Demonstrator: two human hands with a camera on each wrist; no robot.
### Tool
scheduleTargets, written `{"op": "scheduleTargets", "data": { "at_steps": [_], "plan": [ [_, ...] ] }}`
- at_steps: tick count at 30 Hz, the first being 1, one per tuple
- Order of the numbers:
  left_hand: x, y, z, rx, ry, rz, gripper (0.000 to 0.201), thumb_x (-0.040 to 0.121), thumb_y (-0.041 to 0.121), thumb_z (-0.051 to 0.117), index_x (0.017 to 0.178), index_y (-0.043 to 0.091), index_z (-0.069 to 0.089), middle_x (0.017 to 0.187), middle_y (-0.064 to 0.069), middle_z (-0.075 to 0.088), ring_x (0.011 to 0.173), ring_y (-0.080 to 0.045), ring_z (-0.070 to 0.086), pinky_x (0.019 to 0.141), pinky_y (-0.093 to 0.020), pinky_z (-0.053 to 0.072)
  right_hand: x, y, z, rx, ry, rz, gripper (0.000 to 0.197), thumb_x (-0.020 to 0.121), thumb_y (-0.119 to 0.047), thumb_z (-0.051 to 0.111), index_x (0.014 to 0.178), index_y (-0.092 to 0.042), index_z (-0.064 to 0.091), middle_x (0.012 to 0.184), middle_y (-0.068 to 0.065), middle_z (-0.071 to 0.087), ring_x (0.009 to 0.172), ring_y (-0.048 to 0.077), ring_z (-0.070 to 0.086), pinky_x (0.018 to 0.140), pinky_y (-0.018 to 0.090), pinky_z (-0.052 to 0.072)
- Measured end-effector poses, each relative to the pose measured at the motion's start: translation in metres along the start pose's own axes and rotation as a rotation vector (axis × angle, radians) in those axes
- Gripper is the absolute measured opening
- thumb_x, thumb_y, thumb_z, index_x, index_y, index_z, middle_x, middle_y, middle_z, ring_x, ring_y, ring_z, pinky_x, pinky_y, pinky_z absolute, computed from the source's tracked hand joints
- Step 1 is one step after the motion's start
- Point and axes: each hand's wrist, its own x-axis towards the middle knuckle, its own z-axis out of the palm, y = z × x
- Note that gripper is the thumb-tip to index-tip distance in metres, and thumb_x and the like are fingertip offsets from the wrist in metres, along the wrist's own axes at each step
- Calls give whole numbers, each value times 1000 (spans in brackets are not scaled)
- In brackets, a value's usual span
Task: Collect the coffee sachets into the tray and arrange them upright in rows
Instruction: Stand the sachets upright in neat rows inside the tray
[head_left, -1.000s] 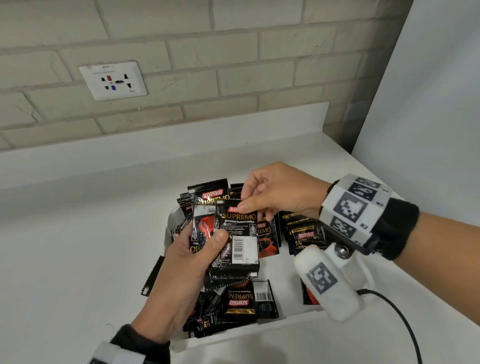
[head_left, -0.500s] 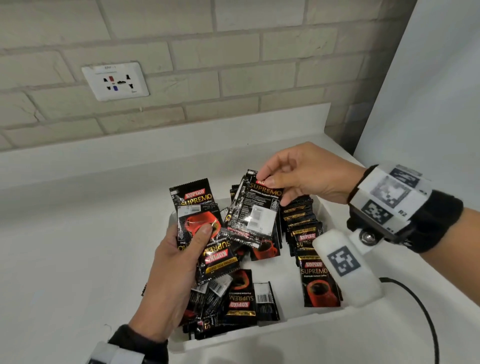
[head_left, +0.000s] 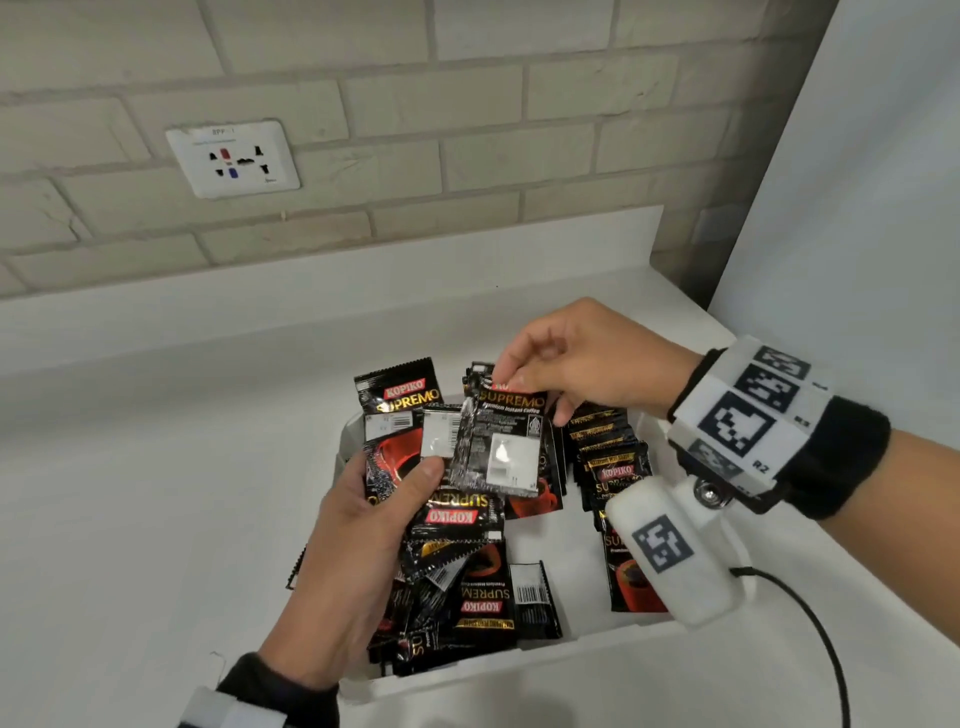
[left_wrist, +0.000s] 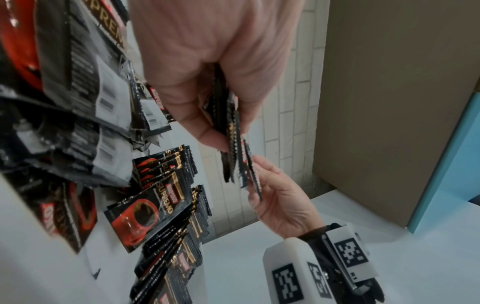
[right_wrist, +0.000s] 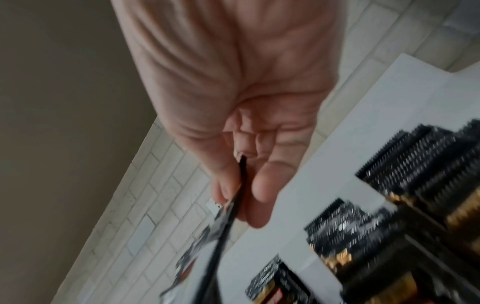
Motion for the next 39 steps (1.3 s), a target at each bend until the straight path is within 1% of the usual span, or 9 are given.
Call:
{"op": "scheduleTargets", "data": {
  "at_steps": [5,12,14,17,21,25,30,36,39],
  "plan": [
    [2,3,-16,43,104,52,34,67,19,67,101,19,63,88,-4,75,75,-19,72,61,-31,57,0,-3,-25,-174,108,36,14,85,-14,60,81,-22,70,70,-10,67,51,1,57,43,14,37],
    [5,19,-36,4,171,119,31,69,21,63,99,17,63,86,-2,75,71,-14,71,53,-22,56,-7,-6,-41,-334,-88,80,29,85,-8,55,89,-32,70,76,-10,71,68,17,63,70,24,40],
    [5,21,-39,-3,170,134,30,68,20,62,98,17,63,84,-1,75,69,-13,71,52,-22,55,-5,-5,-37,-386,-109,75,25,81,-8,64,91,-30,71,73,-10,70,65,6,61,75,20,43],
    [7,23,-38,-5,165,135,26,70,19,61,96,17,62,82,0,75,68,-12,71,51,-22,55,0,-2,-22,-583,-163,69,3,78,-31,70,80,-31,67,56,-15,63,56,1,57,65,22,44],
    [7,22,-36,0,162,129,27,69,20,62,96,17,63,83,-1,75,68,-13,71,52,-22,55,12,5,0,-943,-176,12,20,77,-47,67,71,-31,56,57,-17,54,59,-3,49,53,20,34],
    [7,21,-36,-5,153,129,32,66,21,65,98,16,63,85,-3,75,70,-15,71,53,-23,55,27,16,16,-1077,-198,-31,25,79,-44,66,84,-20,62,65,-13,51,66,9,50,50,21,31],
    [7,21,-36,10,144,132,45,57,27,68,100,16,63,86,-3,75,71,-15,72,53,-23,55,40,23,26,-1153,-160,-67,31,81,-39,65,97,-12,66,93,4,68,73,20,60,48,21,30],
    [7,19,-36,5,134,107,33,66,20,64,99,17,63,86,-3,75,70,-15,72,54,-23,56,42,30,29,-1165,-109,-104,29,81,-36,62,96,-12,65,92,4,68,75,20,61,48,21,29],
    [8,17,-34,-1,120,102,34,66,19,65,100,16,63,88,-4,75,71,-16,72,55,-23,56,40,29,27,-1147,-116,-77,27,81,-39,63,97,-17,62,77,-4,57,75,17,56,49,21,27]
  ]
}}
